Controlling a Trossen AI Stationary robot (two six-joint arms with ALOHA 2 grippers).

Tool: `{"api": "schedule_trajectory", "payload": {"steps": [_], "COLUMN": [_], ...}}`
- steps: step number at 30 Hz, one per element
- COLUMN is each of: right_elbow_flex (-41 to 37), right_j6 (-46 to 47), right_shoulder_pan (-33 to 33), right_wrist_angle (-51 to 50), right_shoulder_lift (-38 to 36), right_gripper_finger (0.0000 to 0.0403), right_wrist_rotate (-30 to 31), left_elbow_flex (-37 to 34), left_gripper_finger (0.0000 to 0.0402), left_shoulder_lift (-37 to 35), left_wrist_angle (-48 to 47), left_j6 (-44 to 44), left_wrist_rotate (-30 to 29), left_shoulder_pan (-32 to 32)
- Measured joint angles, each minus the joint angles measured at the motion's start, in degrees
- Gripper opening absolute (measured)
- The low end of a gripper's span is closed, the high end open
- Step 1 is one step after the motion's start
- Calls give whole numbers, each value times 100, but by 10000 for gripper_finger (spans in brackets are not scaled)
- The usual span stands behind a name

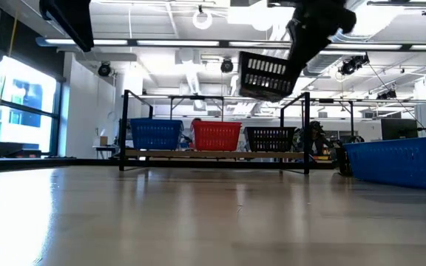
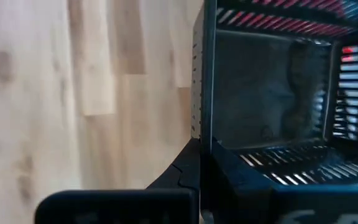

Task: Stack baskets on shelf by color
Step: Stack the bottom black bin on top of the black bin on the shelf

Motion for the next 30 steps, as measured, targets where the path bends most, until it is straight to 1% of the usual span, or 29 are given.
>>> {"api": "schedule_trajectory", "payload": {"steps": [5,10,15,20,24,30], "right_elbow_flex": [-618,-749,-754,-754,-754,-754], "right_j6": [-749,-1592,-2217,-2210,-2309,-2577], "right_shoulder_pan": [-549,-1171,-1749,-2290,-2500,-2579], "right_wrist_angle": [422,673,1007,1063,1065,1046], "right_shoulder_lift": [-858,-1279,-1297,-1108,-877,-492], "right_gripper_finger": [0,0,0,0,0,0], "right_wrist_rotate": [-130,-174,-349,-772,-1026,-1057], "left_elbow_flex": [0,0,0,0,0,0], "left_gripper_finger": [115,115,115,115,115,115], "left_shoulder_lift": [2,1,1,1,2,0], "left_wrist_angle": [4,5,11,11,10,8], "left_j6": [0,0,0,0,32,149], "left_wrist_rotate": [0,0,2,2,4,2], "left_shoulder_pan": [161,311,474,651,793,1022]}}
